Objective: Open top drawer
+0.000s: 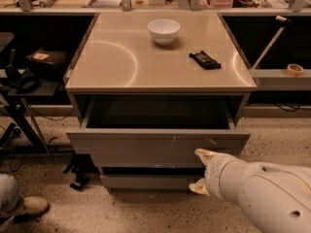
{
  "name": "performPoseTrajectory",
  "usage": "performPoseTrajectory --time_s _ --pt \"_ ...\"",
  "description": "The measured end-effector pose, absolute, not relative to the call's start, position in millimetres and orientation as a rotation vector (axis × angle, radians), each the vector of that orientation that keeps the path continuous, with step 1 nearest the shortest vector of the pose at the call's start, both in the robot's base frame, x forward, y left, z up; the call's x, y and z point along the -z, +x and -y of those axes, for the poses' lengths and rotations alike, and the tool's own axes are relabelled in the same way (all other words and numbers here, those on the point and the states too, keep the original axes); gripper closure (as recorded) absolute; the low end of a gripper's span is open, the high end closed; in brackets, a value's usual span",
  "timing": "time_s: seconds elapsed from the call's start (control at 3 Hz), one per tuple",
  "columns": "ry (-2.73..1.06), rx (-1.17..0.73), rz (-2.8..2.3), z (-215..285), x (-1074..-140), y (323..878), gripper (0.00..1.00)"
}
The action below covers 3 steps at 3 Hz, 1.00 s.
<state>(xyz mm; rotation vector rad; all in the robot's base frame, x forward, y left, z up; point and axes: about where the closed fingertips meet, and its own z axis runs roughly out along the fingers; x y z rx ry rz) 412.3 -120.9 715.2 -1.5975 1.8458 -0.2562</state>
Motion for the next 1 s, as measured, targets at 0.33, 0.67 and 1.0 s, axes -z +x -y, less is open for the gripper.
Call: performPoseTrajectory --time_s 0.33,0.67,1.0 --pt "-1.599 0.250 -1.843 125.5 -717.6 423.8 0.00" --pt "-1.596 0.228 -1.848 137.6 -719.7 458.6 0.00" --pt "-1.543 0.220 -1.849 155.1 -731.2 515.3 0.00"
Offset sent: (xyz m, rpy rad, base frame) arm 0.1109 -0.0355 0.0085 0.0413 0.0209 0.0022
